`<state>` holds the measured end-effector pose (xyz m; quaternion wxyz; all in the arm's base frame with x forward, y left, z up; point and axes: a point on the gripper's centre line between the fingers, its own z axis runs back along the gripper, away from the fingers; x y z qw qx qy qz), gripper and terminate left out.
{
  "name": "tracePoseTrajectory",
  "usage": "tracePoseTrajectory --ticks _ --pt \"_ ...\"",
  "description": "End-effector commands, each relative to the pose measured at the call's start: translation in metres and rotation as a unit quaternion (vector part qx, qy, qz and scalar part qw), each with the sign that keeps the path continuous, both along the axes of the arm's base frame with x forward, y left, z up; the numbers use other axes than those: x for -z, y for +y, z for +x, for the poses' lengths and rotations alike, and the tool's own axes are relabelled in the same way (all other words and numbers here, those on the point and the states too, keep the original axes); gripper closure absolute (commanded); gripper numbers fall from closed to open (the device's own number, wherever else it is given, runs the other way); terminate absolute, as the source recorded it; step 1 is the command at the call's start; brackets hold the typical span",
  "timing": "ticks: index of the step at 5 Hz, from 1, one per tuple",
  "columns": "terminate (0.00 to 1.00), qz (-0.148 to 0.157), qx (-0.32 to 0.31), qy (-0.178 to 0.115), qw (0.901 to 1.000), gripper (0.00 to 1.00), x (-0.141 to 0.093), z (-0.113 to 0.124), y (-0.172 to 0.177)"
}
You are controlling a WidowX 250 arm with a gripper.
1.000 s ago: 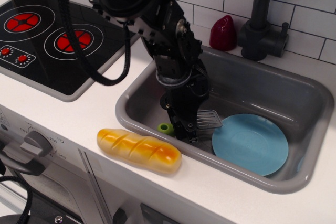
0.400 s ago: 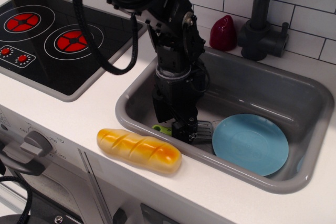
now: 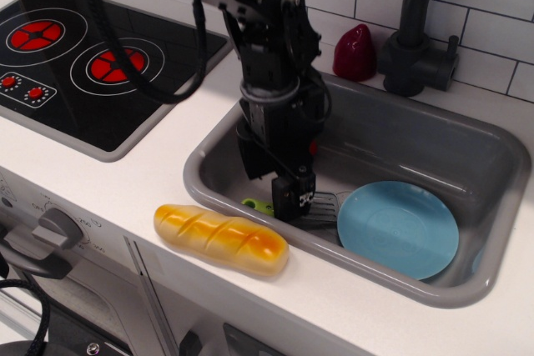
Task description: Take spatula off plate sink
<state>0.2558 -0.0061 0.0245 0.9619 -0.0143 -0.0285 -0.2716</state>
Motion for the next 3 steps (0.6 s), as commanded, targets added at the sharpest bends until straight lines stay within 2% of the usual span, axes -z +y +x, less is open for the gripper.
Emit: tracePoseTrajectory --ticks 1,2,3 --pt "0.0 0.002 0.032 -0.118 0.9925 0.0 -0.0694 -0.0088 -0.0162" --pt "0.0 0.002 0.032 -0.118 0.9925 0.0 -0.0694 -0.0088 -0.0162" --pt "1.0 0.002 0.032 -0.118 0.9925 0.0 -0.0694 -0.0088 -0.0162"
